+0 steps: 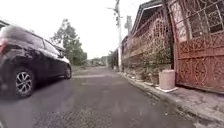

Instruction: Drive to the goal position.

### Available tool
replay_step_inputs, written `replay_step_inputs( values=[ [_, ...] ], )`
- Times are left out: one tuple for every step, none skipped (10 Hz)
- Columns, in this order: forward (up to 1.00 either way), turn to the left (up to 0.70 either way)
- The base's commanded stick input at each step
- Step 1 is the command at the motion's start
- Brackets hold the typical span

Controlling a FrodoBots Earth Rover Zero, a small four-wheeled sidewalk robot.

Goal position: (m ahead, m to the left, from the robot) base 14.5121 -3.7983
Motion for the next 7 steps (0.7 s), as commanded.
replay_step_inputs(
  values=[
    [0.70,0.35],
    [0.70,0.28],
    [0.70,0.15],
    [0.70,0.02],
    [0.70,0.00],
    [0.70,0.00],
    [0.70,0.00]
  ],
)
